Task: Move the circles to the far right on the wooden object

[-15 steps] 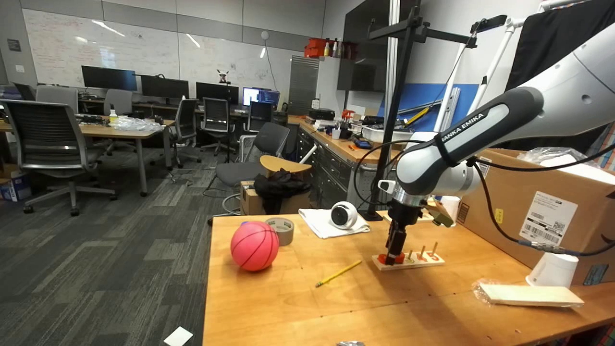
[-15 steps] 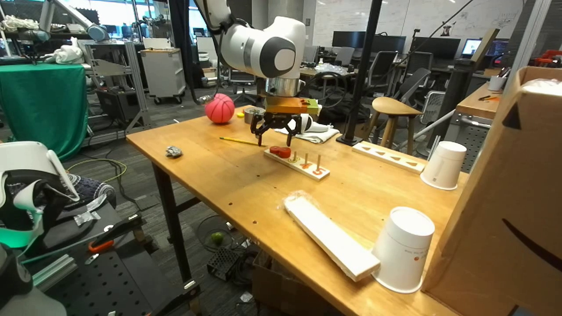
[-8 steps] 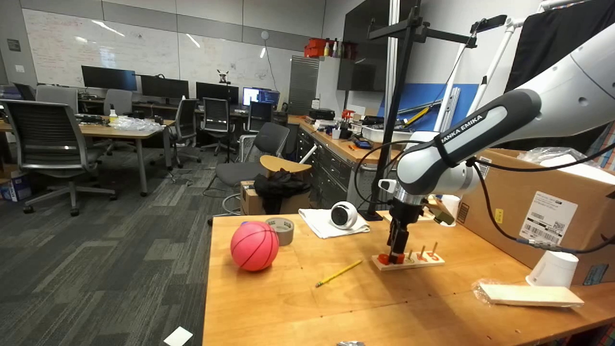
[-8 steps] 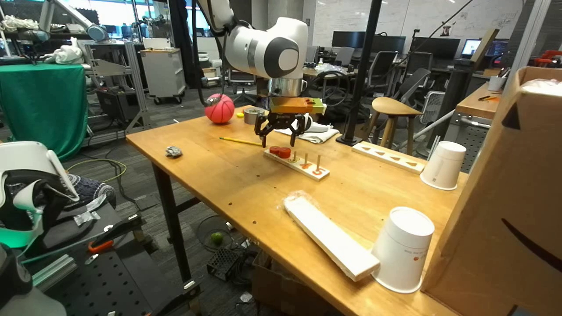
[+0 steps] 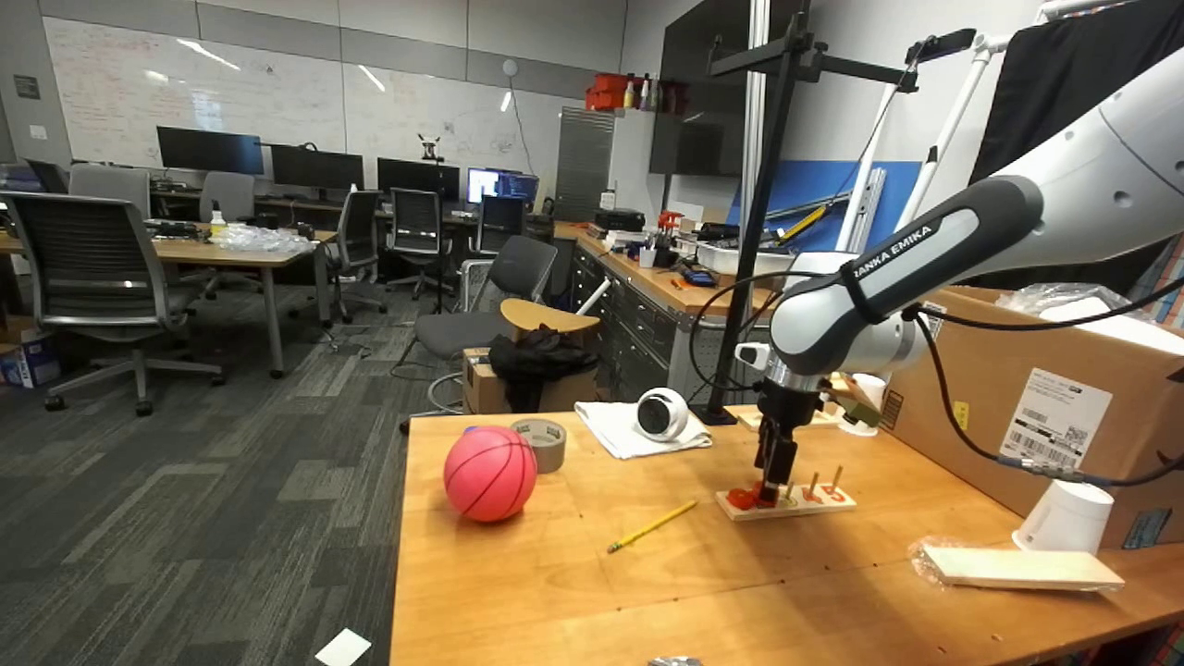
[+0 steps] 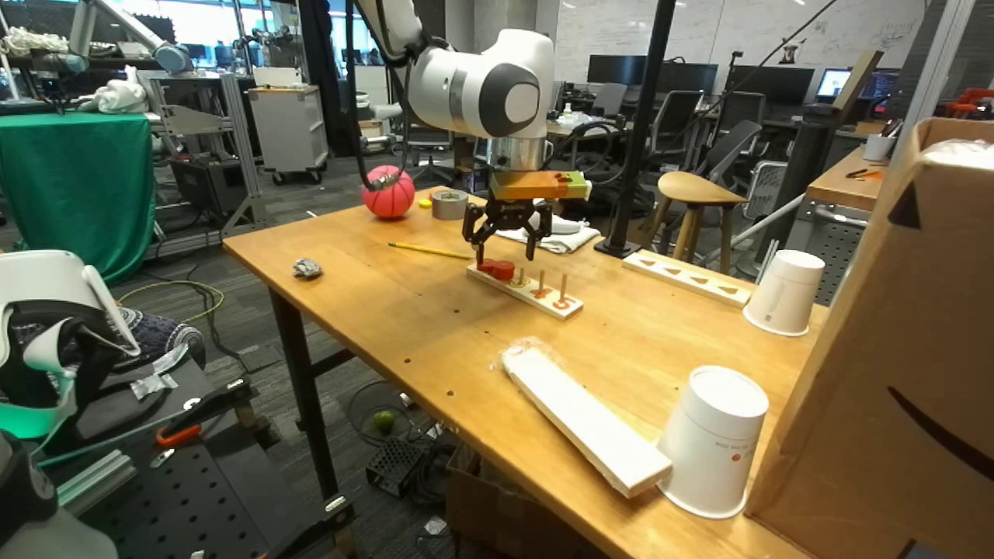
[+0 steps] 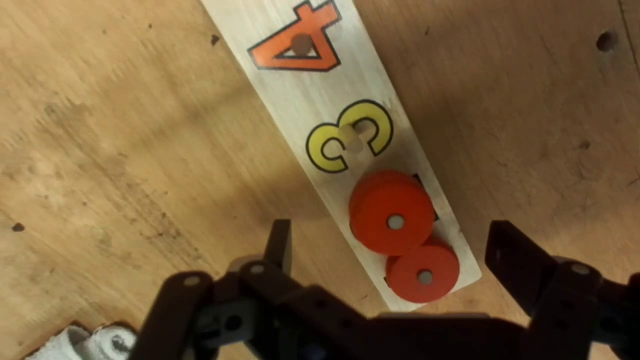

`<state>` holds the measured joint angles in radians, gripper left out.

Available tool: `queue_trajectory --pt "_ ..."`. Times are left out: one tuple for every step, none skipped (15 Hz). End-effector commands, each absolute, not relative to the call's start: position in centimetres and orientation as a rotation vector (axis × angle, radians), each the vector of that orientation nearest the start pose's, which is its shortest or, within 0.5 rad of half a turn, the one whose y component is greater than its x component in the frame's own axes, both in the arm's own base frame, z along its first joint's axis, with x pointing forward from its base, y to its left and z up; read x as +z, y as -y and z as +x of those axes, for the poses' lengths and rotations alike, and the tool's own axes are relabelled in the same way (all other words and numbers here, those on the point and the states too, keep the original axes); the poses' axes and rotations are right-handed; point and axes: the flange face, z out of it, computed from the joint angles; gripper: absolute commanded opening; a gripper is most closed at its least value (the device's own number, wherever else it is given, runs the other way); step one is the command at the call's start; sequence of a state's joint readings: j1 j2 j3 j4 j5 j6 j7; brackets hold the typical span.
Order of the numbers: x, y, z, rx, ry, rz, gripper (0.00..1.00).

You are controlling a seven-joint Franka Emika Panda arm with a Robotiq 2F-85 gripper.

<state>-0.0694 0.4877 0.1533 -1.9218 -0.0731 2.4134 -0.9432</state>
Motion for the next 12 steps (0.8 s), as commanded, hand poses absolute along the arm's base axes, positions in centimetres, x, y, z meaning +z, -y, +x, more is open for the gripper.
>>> queue_trajectory --pt "23.92 -4.33 63.42 0.003 1.609 -2.698 1.0" --pt "23.78 -4.26 63.42 0.006 1.605 -2.699 1.0" --pt "23.68 -4.29 63.39 0.007 1.602 -2.7 1.0" --pt "23.65 -4.33 63.38 0.008 1.601 -2.701 1.0" --pt "23.63 -4.37 63.38 0.008 1.602 -2.701 1.0" --pt "23.64 -4.45 63.41 0.005 1.6 -2.7 0.95" --pt "23.69 -4.5 63.43 0.003 1.597 -2.699 0.82" --pt "23.71 -4.54 63.45 0.003 1.595 -2.7 0.71" --pt "23.73 -4.59 63.46 0.002 1.597 -2.698 0.7" --pt "23.76 -4.63 63.46 0.002 1.597 -2.698 0.64" --pt "23.73 -4.71 63.44 0.005 1.602 -2.698 0.54" --pt "23.71 -4.8 63.44 0.006 1.605 -2.698 0.46"
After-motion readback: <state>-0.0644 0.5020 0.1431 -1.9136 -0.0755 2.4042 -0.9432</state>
